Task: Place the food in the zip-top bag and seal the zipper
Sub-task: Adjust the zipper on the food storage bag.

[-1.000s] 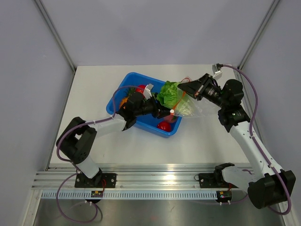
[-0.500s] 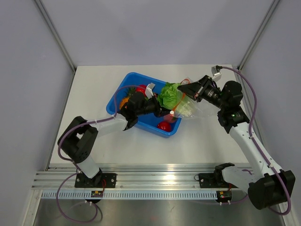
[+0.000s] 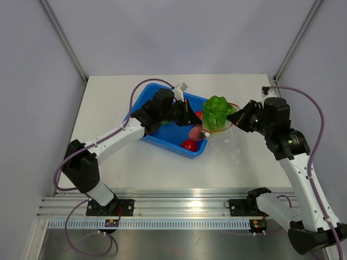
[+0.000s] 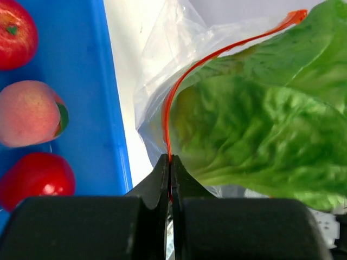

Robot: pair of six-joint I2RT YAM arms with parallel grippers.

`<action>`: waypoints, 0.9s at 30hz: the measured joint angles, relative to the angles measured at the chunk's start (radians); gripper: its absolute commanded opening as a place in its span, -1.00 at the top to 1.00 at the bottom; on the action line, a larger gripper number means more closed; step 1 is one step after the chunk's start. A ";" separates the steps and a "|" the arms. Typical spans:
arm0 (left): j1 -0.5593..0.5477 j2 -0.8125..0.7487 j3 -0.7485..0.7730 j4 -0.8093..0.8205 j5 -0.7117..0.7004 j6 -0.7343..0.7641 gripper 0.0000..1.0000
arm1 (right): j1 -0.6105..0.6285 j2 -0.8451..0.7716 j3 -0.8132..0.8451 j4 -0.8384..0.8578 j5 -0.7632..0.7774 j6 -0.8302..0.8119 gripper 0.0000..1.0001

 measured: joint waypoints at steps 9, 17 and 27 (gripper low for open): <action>-0.119 0.050 0.136 -0.215 -0.081 0.185 1.00 | 0.000 -0.067 0.033 -0.248 0.211 -0.094 1.00; -0.122 0.047 0.252 -0.301 -0.170 0.270 1.00 | 0.000 -0.084 0.075 -0.296 0.284 -0.133 1.00; -0.225 0.182 0.484 -0.416 -0.210 0.317 1.00 | 0.000 -0.042 0.057 -0.304 0.266 -0.135 0.96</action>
